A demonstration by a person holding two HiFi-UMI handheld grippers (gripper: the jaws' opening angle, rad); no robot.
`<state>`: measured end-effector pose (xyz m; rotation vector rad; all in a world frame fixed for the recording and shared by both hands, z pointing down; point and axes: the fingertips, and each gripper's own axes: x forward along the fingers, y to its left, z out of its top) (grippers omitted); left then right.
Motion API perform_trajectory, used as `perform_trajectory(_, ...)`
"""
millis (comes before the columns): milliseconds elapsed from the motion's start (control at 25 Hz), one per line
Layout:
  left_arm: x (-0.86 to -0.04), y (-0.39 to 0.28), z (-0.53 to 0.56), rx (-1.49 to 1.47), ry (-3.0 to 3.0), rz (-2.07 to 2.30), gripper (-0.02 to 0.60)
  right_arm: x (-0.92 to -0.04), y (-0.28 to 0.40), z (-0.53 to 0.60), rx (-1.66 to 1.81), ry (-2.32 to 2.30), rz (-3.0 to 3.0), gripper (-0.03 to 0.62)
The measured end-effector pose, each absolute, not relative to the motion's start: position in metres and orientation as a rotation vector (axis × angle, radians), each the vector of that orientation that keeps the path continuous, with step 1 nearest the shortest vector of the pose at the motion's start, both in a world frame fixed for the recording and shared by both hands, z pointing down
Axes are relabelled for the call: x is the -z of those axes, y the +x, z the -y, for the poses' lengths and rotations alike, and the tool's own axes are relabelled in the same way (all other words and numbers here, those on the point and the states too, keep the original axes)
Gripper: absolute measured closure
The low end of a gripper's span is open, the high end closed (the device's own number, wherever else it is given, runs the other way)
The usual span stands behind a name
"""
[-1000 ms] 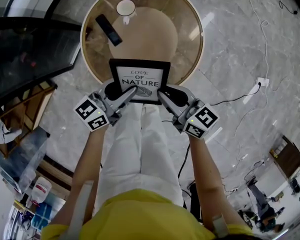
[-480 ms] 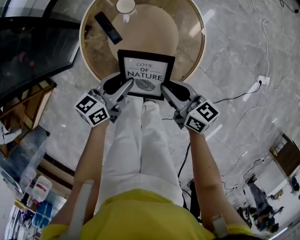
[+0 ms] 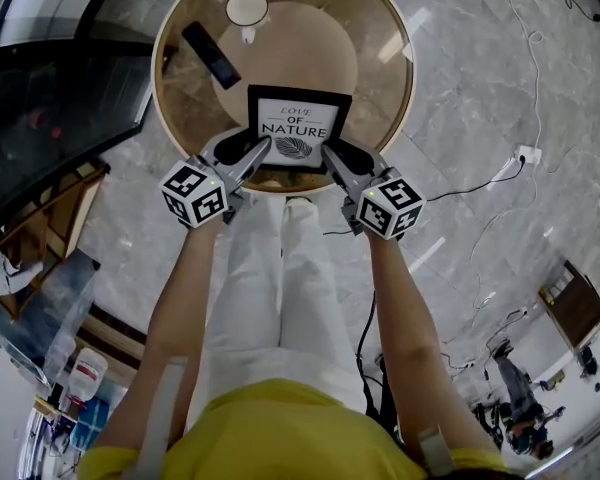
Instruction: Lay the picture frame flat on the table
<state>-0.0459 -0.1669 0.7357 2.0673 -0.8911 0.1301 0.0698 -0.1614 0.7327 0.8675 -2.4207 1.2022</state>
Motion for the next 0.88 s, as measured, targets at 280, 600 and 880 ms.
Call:
perform_trajectory(280,-0.79,-0.051,0.168,-0.178,1.925,0.904,0.454,-0.786,0.063,0.172,-1.228,0.822,2.261,0.514)
perform_trajectory(600,-0.828,-0.055,0.158,-0.33,1.85,0.846,0.448,-0.825,0.058,0.157,-1.335,0.805,2.101,0.513)
perform_trajectory(880,-0.846,-0.051,0.148,-0.387,1.78,0.842,0.443,-0.84,0.064,0.148,-1.368,0.837,2.008,0.508)
